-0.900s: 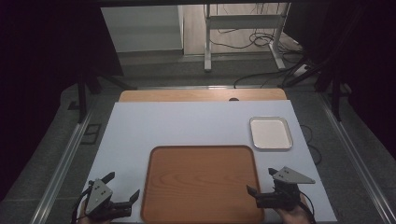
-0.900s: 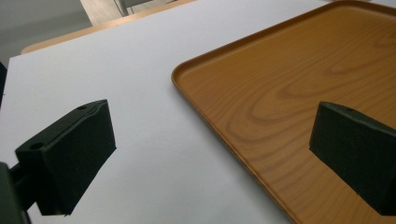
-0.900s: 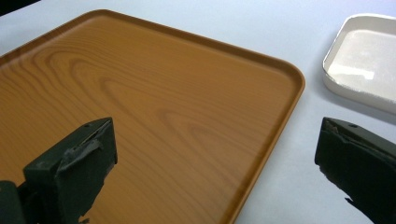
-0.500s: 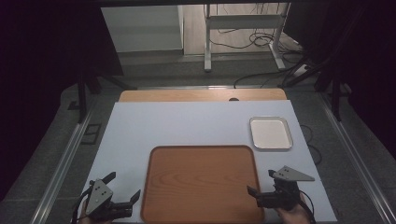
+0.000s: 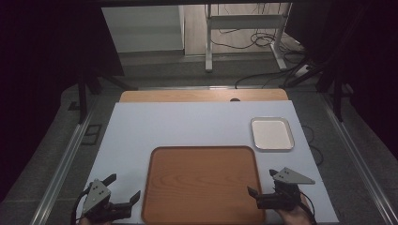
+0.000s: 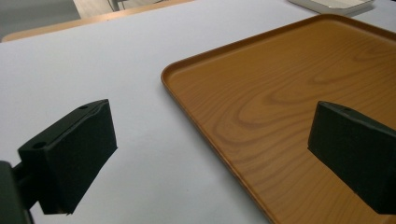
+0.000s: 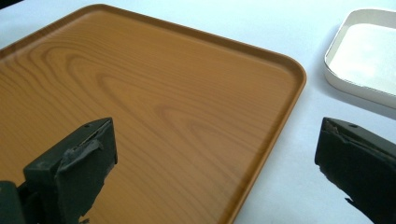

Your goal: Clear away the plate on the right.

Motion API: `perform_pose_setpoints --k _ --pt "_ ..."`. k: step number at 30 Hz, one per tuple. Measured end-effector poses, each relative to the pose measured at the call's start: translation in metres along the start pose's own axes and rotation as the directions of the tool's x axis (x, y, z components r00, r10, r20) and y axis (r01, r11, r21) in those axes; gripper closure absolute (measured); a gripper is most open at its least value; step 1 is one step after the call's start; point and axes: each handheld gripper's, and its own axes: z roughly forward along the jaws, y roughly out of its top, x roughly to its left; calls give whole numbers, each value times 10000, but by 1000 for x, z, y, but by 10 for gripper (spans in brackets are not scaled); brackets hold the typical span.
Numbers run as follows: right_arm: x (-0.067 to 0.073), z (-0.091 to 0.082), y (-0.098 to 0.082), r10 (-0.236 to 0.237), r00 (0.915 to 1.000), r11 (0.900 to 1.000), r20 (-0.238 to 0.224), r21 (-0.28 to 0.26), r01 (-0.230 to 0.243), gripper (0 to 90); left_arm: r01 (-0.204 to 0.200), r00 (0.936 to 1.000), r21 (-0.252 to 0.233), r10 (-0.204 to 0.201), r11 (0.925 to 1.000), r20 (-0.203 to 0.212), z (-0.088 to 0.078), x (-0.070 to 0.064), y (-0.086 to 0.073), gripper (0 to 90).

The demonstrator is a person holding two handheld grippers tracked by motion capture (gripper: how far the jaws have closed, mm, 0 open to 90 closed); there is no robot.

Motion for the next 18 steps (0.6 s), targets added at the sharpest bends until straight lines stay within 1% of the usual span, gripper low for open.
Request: perform_pose_setpoints --k 2,5,7,9,10,12,13,15,18 --pt "0 0 0 47 10000 10000 32 74 -47 0 40 10000 -39 -40 10000 67 0 0 0 7" --pt "-1 1 2 -8 9999 9998 163 180 5 0 10 9999 -87 -9 10000 110 -1 -1 1 5" --pt "-3 2 4 -22 9996 9998 272 200 17 0 -5 9999 -116 7 9999 137 -1 -1 1 4" --pt "-8 3 6 128 9993 9997 347 218 -135 0 -15 9998 -149 18 9999 176 -1 -1 1 3" --pt "-11 3 7 229 9988 9995 427 193 -237 0 -48 9998 -159 51 9999 181 -1 -1 1 2" --pt "-18 4 8 429 9985 9990 353 91 -432 0 -213 9997 -149 214 9997 91 0 -2 1 2" --pt "-20 5 9 484 9978 9988 454 51 -487 0 -302 9995 -164 303 9994 34 0 -3 0 1" --pt "-25 5 9 506 9969 9987 605 -62 -503 0 -411 9992 -208 411 9989 5 1 -4 1 1" --pt "-28 7 11 449 9970 9989 628 -170 -439 0 -448 9990 -235 449 9987 4 1 -4 1 1"
